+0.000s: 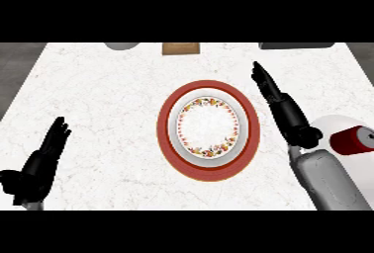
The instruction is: Pick the can from the plate and place it in the plate
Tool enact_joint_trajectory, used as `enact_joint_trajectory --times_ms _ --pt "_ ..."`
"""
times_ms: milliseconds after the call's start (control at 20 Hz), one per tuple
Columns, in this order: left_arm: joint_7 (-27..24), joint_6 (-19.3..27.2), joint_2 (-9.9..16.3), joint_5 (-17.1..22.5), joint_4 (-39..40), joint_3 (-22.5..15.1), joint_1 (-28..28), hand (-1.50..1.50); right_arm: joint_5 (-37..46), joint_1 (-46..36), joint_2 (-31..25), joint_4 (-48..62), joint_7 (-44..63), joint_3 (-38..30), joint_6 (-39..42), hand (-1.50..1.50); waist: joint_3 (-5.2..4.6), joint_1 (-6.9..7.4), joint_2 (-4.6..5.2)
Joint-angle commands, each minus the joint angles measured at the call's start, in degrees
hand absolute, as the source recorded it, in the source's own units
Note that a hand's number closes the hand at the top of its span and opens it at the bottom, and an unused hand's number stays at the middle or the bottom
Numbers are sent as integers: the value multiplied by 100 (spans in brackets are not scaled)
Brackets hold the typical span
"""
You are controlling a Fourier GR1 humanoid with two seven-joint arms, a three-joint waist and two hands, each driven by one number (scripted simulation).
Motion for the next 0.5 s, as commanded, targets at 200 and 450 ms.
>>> enact_joint_trajectory --times_ms 200,450 --pt "669 468 41 -520 -361 -209 -909 0 -1351 -135 -214 -71 990 -1806 -484 -150 -194 -175 12" --pt "992 334 -102 -502 -245 -442 -1286 0 1474 336 -1675 616 946 -763 -1136 150 -208 -176 56"
